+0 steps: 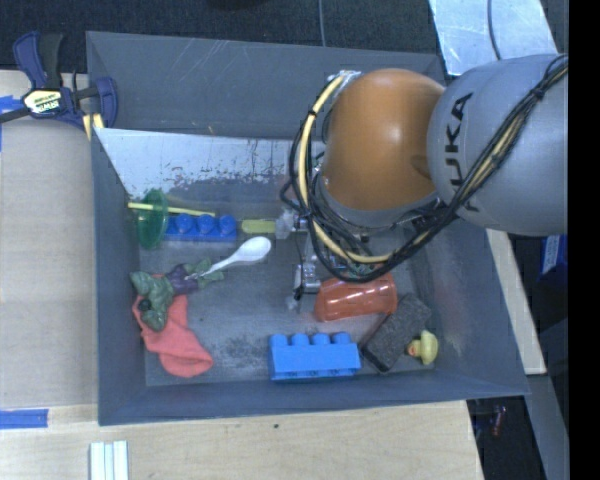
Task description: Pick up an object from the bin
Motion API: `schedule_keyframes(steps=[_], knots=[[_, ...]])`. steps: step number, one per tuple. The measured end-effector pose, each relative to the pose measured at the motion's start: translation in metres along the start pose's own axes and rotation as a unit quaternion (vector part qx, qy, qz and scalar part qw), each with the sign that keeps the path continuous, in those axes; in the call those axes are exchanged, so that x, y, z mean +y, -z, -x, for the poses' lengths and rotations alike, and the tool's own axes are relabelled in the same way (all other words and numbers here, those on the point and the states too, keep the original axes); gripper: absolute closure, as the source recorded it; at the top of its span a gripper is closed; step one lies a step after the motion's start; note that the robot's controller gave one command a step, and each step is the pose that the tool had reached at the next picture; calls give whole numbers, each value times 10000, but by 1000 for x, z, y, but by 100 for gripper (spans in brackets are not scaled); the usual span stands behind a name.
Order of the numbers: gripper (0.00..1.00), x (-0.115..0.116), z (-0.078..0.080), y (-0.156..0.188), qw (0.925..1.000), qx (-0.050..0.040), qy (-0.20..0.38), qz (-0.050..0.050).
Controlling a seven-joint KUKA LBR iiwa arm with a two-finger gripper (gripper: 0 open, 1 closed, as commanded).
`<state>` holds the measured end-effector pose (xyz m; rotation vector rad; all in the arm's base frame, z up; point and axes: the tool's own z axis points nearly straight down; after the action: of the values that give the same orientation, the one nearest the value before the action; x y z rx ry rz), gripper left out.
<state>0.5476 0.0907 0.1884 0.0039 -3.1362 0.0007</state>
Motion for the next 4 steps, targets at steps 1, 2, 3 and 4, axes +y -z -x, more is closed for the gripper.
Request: schedule_keyframes(steps=[1,2,3,4], knots=[[0,0,2,5,10000,-42,-12,5],[0,-49,20,-2,9991,-54,-412,12],[0,-68,12,-67,9994,-82,-348,16],[0,-80,0,-69,10000,-45,5,5]])
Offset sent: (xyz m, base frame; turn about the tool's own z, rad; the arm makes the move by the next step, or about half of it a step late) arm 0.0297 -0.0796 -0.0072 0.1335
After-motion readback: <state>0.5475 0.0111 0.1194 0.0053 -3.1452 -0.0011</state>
